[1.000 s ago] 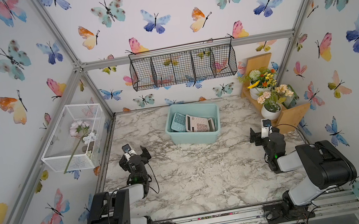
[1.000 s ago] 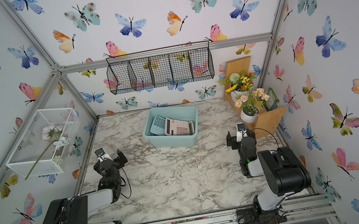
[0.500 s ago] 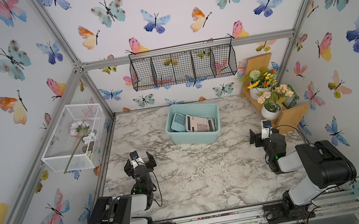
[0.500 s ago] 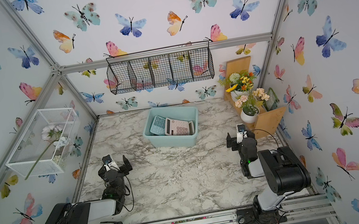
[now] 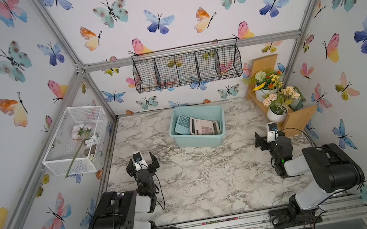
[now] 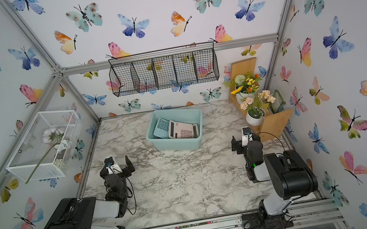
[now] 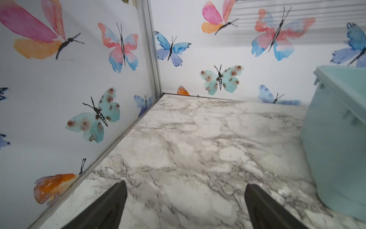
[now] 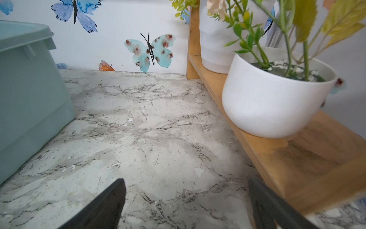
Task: Put the calculator in the storage box
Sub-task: Reset both arms
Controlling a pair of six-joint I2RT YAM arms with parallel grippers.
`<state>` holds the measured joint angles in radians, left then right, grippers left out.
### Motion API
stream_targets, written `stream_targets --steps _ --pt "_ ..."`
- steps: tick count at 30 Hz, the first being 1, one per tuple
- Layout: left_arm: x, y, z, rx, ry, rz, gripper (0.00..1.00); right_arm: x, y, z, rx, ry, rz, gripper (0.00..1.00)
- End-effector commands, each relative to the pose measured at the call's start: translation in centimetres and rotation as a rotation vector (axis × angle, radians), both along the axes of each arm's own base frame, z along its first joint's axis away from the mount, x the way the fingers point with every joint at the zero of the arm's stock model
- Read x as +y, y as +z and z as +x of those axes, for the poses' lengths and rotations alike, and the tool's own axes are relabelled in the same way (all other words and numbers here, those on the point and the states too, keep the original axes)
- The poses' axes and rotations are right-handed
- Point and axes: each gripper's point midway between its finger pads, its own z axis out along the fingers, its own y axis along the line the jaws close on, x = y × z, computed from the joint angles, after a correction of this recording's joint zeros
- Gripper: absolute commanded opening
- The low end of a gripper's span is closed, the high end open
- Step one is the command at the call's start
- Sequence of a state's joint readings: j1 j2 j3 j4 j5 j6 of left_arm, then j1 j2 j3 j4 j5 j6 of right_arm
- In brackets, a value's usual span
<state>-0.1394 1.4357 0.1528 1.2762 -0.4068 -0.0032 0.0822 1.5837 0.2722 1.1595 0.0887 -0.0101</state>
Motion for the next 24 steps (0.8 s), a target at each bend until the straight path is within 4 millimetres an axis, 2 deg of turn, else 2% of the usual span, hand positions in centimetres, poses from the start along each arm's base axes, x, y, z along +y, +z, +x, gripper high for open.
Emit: stream_targets --steps 1,24 --pt "-0.07 -1.25 0.18 0.066 -0.018 -0.03 0.98 0.24 0.3 -0.08 -0.009 0.014 0.015 0.99" --pt "-0.04 -1.43 0.24 0.073 -0.016 -0.032 0.99 0.3 0.3 -0.01 -0.009 0.017 0.015 0.99"
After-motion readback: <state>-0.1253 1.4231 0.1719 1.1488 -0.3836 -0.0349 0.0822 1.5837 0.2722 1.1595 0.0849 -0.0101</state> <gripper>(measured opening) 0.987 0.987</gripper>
